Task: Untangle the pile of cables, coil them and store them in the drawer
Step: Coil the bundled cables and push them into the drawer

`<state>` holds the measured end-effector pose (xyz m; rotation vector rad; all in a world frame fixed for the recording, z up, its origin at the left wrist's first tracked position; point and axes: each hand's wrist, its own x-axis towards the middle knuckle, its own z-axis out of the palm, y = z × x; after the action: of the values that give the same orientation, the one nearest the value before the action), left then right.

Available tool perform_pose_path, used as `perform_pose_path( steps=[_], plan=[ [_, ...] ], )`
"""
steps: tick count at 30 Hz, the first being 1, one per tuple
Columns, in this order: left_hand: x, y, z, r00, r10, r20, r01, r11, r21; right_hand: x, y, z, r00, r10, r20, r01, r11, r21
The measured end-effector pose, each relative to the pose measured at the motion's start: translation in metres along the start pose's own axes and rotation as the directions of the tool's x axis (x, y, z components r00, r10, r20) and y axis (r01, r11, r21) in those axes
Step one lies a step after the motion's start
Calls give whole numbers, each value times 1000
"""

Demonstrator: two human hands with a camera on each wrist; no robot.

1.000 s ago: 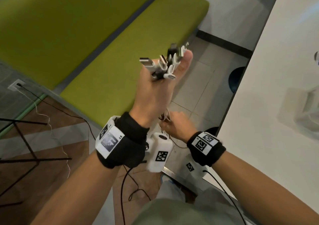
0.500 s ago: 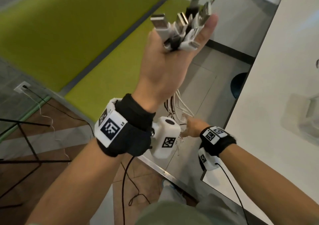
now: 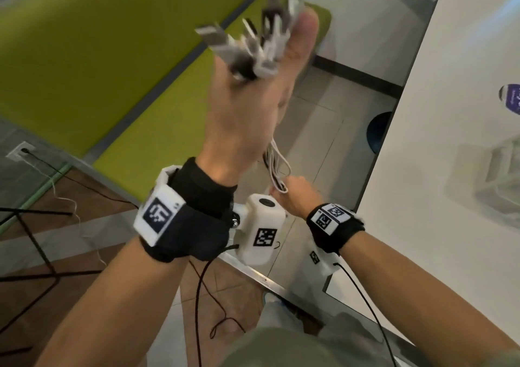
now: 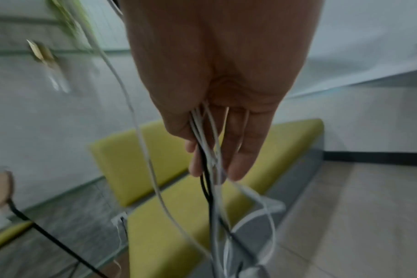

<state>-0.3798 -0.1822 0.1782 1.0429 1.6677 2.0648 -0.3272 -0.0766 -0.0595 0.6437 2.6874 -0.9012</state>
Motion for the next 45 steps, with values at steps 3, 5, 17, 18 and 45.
perform_pose_path(
  steps=[3, 5, 17, 18, 45],
  plan=[
    [9, 8, -15, 999, 38, -4, -38, 999, -31, 5, 21, 12, 988, 107, 111, -111, 993, 32],
    [13, 14, -22, 998, 62, -10, -62, 998, -23, 13, 28, 16, 978, 151, 147, -166, 981, 97],
    [18, 11, -19, 998, 52, 31, -54, 996, 76, 35, 45, 66, 872, 351, 340, -378, 926, 14],
    [16, 12, -18, 999, 25, 23, -27, 995, 92, 37, 50, 68, 863, 366, 349, -398, 917, 21],
    [28, 21, -105, 981, 57, -186, -24, 984, 176, 26, 56, 70, 732, 47, 680, -681, 85, 727]
  ],
)
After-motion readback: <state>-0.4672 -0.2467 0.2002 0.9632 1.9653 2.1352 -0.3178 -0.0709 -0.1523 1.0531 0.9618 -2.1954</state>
